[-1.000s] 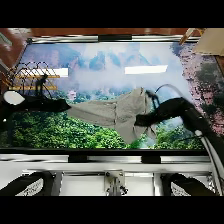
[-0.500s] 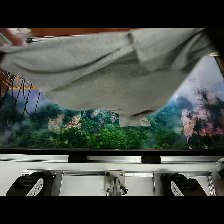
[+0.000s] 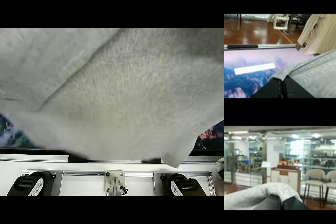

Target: Fold the shirts.

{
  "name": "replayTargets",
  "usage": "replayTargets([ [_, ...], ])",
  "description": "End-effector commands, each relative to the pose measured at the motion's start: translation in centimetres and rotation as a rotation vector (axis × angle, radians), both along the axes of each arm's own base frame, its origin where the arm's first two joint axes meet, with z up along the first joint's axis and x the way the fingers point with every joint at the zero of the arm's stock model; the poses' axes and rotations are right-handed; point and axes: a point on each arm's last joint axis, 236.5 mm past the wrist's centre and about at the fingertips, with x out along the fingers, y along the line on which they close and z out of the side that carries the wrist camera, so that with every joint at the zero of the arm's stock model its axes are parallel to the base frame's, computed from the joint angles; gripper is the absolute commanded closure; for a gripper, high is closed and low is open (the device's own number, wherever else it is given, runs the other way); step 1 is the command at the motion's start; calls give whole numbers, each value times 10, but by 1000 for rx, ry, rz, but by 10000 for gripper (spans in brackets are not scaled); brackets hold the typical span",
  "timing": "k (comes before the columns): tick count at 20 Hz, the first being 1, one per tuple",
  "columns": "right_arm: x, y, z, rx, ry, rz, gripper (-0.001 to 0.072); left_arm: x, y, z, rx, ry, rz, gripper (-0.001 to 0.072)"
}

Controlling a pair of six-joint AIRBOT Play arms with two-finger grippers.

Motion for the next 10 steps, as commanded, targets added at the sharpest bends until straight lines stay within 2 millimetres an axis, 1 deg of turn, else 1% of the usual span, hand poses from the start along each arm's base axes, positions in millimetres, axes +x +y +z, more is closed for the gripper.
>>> replayTargets([
  [1,57,4,-32,-34,129,-6,652,19,4,-45,43,135,17,679],
  [2,88,10,-65,-73,248,9,653,30,7,-72,63,206,28,679],
  [3,117,16,-100,-107,370,30,653,43,13,-105,88,287,47,679],
  [4,145,22,-139,-138,499,52,652,56,19,-142,111,374,68,679],
  [5,175,27,-184,-157,639,76,652,68,25,-180,133,458,91,679],
  [6,201,30,-225,-163,763,94,653,79,30,-222,141,551,110,678],
  [7,230,35,-270,-159,881,110,652,89,32,-259,128,627,123,678],
  [8,256,42,-309,-153,966,124,653,101,34,-292,109,687,142,679],
  [9,284,56,-350,-142,1034,143,653,115,37,-317,84,723,169,679],
  [10,310,71,-388,-124,1073,157,652,132,41,-336,59,742,201,678],
])
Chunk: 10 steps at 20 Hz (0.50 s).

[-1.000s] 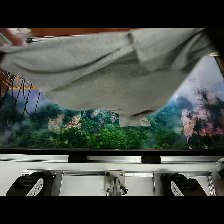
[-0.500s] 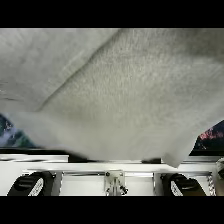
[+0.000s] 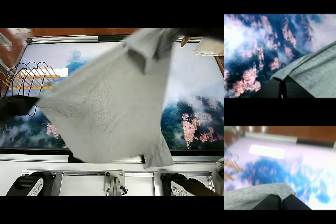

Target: Fold the shirts.

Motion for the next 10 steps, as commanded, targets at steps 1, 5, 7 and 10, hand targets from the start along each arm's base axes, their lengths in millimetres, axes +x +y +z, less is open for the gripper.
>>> replayTargets([
  [1,76,44,-141,44,245,26,652,46,15,-87,-21,115,115,679],
  [5,127,76,-219,144,284,-46,652,110,23,-130,-33,153,182,679],
  [7,129,77,-245,148,338,-59,651,124,23,-165,-32,232,191,678],
  [10,118,80,-269,160,446,-66,576,126,6,-207,-141,369,212,673],
])
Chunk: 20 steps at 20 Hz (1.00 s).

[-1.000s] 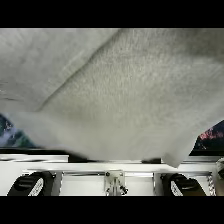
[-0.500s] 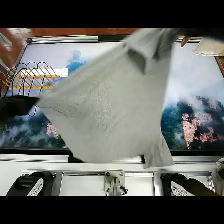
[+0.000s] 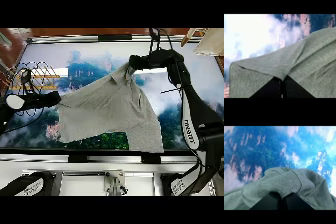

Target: Fold the shirts.

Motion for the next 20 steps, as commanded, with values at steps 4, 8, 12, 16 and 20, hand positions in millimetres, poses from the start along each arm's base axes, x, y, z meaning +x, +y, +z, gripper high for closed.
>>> replayTargets([
  [4,-25,-18,-10,-26,124,36,145,-21,-8,-40,-128,258,-33,34],
  [8,-91,-148,-16,-405,345,29,146,-108,38,-28,-101,551,-273,202],
  [12,-160,-195,-30,-255,645,67,146,-162,52,-62,-205,695,-230,139],
  [16,-169,-213,-45,-139,709,-6,145,-189,35,-104,-245,729,-219,81],
  [20,-153,-212,-52,-143,654,-36,145,-178,27,-117,-286,669,-150,83],
])
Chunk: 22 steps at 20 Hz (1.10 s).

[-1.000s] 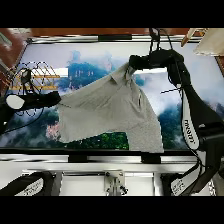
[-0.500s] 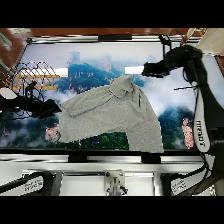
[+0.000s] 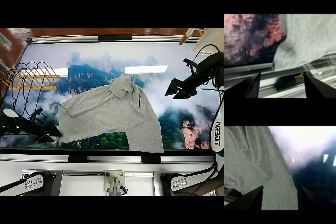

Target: Fold the shirts.

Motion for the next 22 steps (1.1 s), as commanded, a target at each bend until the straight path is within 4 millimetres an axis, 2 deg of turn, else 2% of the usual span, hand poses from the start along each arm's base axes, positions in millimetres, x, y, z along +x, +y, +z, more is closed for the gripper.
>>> replayTargets([
  [1,7,-2,-5,8,-25,-29,145,7,-8,-10,-21,-41,57,83],
  [3,10,-1,-4,5,-35,-30,145,8,-12,-13,-18,-40,43,84],
  [4,10,-1,-4,5,-35,-29,145,8,-15,-15,-15,-39,32,109],
  [5,10,-1,-5,5,-34,-30,145,10,-17,-16,-11,-41,33,221],
  [6,9,-2,-5,3,-32,-29,145,13,-22,-16,-18,-52,37,272],
  [7,5,-5,-10,-14,-15,-28,134,17,-29,-14,-31,-63,39,278],
  [8,-4,-9,-20,-33,25,-26,50,18,-34,-13,-39,-67,31,402],
  [9,-17,-9,-34,-35,79,-26,46,16,-38,-11,-44,-73,-1,678],
  [11,-42,6,-60,24,173,-7,46,11,-41,-8,-58,-72,-37,678],
  [13,-56,18,-86,45,197,20,47,7,-43,-6,-71,-58,-45,679],
  [17,-54,35,-111,23,148,81,47,6,-44,1,-73,-72,-53,679],
  [20,-61,47,-124,34,194,115,48,8,-44,6,-67,-94,-53,679],
  [21,-66,53,-129,37,216,136,62,9,-43,8,-64,-103,-50,679],
  [22,-69,60,-133,38,227,166,143,10,-43,9,-61,-112,-50,679],
])
